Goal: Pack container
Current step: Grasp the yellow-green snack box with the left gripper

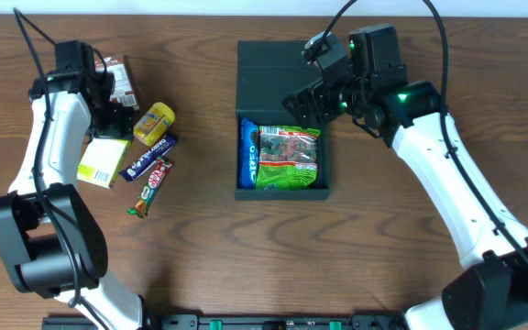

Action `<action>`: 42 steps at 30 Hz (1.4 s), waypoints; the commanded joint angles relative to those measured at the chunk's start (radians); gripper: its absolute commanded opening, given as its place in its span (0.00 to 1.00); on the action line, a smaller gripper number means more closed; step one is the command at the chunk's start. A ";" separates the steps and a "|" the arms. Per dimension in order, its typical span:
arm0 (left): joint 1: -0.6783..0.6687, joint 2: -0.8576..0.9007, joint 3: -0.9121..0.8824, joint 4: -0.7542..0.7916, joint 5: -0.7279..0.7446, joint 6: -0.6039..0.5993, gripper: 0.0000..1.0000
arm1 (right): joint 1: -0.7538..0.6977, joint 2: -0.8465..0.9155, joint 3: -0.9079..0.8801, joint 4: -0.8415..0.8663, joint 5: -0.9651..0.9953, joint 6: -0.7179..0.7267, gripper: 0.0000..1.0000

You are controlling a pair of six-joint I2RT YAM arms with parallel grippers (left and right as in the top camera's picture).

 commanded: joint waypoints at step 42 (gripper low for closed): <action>0.138 -0.008 -0.325 0.310 0.135 0.255 0.95 | -0.006 -0.019 0.013 0.012 -0.010 0.085 0.99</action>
